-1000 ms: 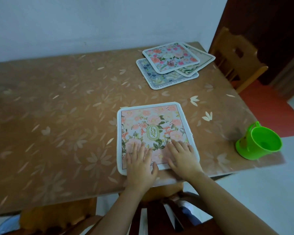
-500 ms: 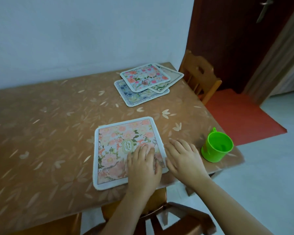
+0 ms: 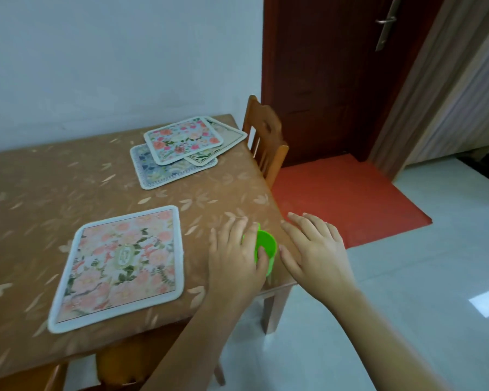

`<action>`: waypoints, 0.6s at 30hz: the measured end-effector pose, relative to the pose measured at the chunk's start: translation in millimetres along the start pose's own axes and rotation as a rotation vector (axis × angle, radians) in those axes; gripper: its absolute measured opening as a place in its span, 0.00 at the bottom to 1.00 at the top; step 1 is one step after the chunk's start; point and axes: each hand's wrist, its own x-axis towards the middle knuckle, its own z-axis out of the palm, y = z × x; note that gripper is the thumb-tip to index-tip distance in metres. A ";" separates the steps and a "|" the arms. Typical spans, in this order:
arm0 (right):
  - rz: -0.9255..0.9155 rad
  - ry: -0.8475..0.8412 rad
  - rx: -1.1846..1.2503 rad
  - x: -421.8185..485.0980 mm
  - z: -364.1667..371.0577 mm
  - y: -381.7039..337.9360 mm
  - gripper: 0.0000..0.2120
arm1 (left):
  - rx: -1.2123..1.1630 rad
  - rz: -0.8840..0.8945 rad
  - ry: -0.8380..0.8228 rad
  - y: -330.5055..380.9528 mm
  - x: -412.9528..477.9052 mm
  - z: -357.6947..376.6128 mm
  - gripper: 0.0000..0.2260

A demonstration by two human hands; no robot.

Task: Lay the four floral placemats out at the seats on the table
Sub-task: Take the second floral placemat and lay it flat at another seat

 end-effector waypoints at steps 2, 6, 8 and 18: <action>0.018 0.022 -0.002 -3.6 -9.1 27.9 0.18 | 0.001 -0.003 -0.008 24.5 8.4 13.5 0.18; 0.036 0.029 -0.003 -4.3 -17.9 72.2 0.17 | 0.008 0.019 -0.023 56.4 21.8 36.7 0.17; 0.043 0.027 0.001 -3.1 -17.4 90.1 0.17 | 0.023 0.037 -0.024 66.2 30.5 46.9 0.15; 0.047 -0.015 0.008 53.9 8.2 183.5 0.18 | -0.001 -0.022 -0.124 101.6 108.0 110.8 0.18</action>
